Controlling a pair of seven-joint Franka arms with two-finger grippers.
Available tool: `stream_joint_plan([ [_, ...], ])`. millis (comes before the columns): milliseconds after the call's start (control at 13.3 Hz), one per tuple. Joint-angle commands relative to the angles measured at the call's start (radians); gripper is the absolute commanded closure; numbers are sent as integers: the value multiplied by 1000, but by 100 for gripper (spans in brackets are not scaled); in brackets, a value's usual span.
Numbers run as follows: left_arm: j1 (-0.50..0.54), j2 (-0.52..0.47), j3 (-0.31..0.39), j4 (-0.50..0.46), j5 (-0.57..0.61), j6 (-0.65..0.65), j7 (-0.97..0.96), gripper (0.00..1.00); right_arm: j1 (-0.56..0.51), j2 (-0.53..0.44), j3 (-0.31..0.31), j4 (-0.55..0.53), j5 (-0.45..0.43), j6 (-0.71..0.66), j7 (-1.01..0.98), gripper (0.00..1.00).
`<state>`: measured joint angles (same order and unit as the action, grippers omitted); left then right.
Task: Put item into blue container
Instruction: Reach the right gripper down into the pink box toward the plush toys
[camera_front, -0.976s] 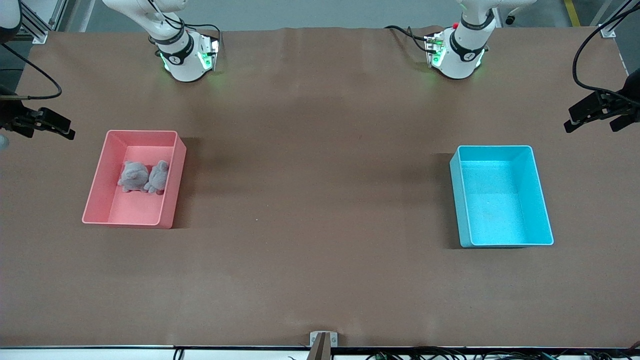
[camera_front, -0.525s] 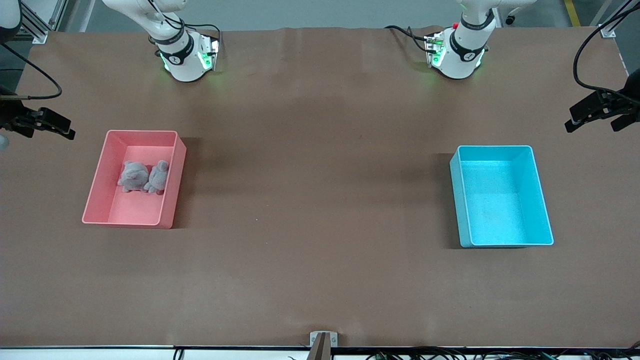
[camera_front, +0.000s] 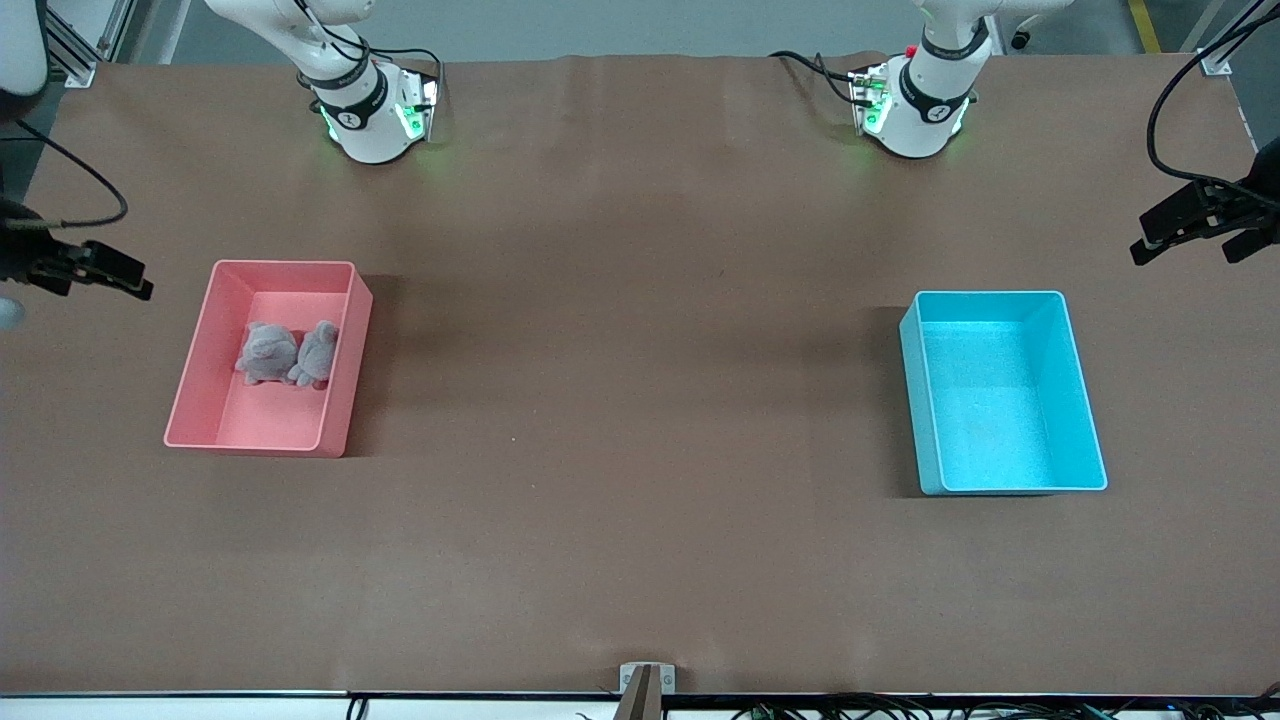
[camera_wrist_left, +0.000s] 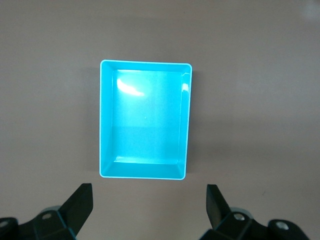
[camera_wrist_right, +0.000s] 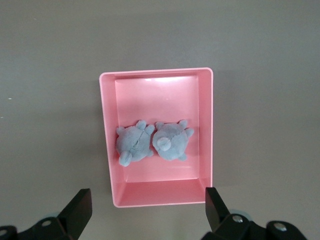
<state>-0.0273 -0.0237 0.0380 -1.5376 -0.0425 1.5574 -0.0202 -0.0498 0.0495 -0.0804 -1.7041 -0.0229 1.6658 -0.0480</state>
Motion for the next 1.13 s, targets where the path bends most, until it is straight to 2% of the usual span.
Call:
stream_joint_plan([
  [0,0,-13,2,-1,-5,3,0,0,-32,114,11,83,-5,9,-1,0],
  [150,0,-13,2,-1,-5,3,2,0,-35,128,10,48,1,37,0,0],
  [300,0,-13,2,-1,-5,3,0,0,-53,128,11,-41,7,121,4,0],
  [676,1,-13,2,-1,-7,3,0,0,-107,118,11,-411,43,456,8,0],
  [901,1,-13,2,-1,-7,3,0,0,-107,118,11,-569,43,677,8,0],
  [1051,0,-13,2,-1,-7,3,0,0,-110,127,13,-636,46,793,11,0],
])
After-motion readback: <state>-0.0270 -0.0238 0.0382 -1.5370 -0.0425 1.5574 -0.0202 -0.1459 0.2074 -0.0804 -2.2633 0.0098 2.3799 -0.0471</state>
